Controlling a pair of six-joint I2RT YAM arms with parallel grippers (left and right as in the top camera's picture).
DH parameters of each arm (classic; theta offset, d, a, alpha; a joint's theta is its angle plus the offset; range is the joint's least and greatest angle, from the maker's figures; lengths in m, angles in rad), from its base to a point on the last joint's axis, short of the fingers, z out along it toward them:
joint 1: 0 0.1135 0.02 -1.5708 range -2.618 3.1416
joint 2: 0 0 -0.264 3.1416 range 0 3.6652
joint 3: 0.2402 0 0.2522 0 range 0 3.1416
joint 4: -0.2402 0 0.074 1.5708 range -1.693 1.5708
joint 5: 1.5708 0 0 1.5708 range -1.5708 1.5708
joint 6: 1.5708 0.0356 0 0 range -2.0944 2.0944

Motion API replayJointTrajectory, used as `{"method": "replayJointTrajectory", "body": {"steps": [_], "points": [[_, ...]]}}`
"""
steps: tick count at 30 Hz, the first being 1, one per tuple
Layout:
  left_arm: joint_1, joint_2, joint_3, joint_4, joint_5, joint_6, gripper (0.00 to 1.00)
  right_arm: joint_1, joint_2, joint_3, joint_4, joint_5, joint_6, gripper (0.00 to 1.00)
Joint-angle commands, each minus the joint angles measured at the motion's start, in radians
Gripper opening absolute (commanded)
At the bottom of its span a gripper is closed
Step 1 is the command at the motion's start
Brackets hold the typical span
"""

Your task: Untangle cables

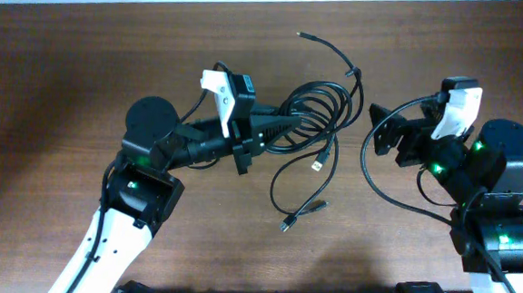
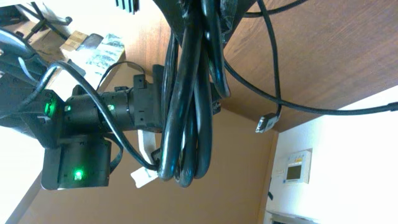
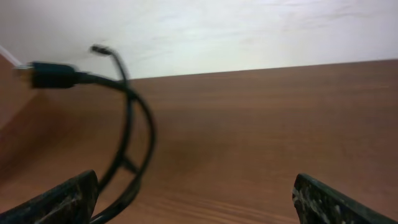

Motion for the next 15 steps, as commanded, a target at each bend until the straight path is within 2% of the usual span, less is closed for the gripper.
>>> {"method": "replayJointTrajectory", "body": {"steps": [1,4,9,15], "points": [[0.007,-0.019,0.006,-0.026,-0.008,0.106,0.00,-0.005,-0.028,0.013,0.018,-0.171,-0.066,0.99],[0.007,-0.019,0.006,-0.086,-0.009,0.201,0.00,-0.005,-0.067,0.013,0.048,-0.276,-0.066,0.99],[0.007,-0.019,0.006,-0.133,-0.016,0.259,0.00,-0.005,-0.133,0.013,0.067,-0.331,-0.066,0.99],[0.006,-0.019,0.006,-0.149,0.010,0.394,0.00,-0.004,-0.156,0.013,0.109,-0.447,-0.082,0.99]]}}
